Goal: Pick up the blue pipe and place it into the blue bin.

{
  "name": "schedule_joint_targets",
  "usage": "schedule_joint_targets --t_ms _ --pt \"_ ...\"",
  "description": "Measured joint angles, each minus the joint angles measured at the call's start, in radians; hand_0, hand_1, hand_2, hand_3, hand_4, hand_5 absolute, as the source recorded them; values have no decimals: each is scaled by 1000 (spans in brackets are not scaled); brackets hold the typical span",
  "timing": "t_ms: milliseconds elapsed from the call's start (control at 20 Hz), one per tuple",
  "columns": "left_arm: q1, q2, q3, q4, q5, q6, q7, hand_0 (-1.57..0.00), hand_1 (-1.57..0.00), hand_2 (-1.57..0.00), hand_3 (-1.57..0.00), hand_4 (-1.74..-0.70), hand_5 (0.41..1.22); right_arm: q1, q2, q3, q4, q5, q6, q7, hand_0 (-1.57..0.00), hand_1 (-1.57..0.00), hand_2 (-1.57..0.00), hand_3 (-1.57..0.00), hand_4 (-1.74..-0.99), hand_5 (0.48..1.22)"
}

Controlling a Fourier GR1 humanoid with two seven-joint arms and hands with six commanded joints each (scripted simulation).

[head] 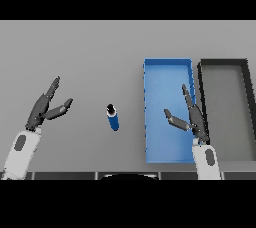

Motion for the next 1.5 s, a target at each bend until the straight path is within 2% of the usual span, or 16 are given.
schedule_joint_targets --t_ms 150,200,400,550,650,750,800,950,1150,1400,1500 --pt "-4 23 -10 -1 3 -45 -8 1 1 1 1 -965 593 10 -2 23 -18 29 1 15 1 1 1 1 -1187 585" --pt "7 26 -17 -12 5 -61 -30 1 1 1 1 -965 590 15 -2 29 -22 35 2 15 1 1 1 1 -1182 583" --pt "53 74 -59 -110 23 -150 -56 1 1 1 1 -989 566 11 -19 9 -28 6 16 25 1 1 1 1 -1200 580" --pt "83 92 -123 -203 2 -177 19 1 1 1 1 -1018 512 0 -8 15 -35 4 14 34 1 1 1 1 -1225 580" --pt "79 73 -177 -247 -14 -180 108 1 1 1 1 -1047 483 0 -7 8 -36 -13 20 33 1 1 1 1 -1228 573" --pt "85 67 -216 -259 -39 -198 121 1 1 1 1 -1075 472 6 -11 10 -51 -11 22 28 1 1 1 1 -1219 572" --pt "75 54 -235 -250 -61 -205 118 1 1 1 1 -1084 469 16 -14 15 -44 -5 28 21 1 1 1 1 -1213 572" --pt "56 5 -280 -234 -98 -207 120 1 1 1 1 -1123 470 -3 -10 11 -39 -6 22 51 1 1 1 1 -1210 570" --pt "26 -81 -316 -194 -133 -185 82 1 1 1 1 -1145 486 3 2 13 -37 -8 18 40 1 1 1 1 -1209 556" --pt "-38 -200 -323 -54 -158 -152 82 1 1 1 1 -1130 493 8 11 10 -31 -18 19 27 1 1 1 1 -1203 551" --pt "-41 -238 -326 -12 -157 -148 55 1 1 1 1 -1138 497 13 -2 4 -46 -18 21 22 1 1 1 1 -1202 549"
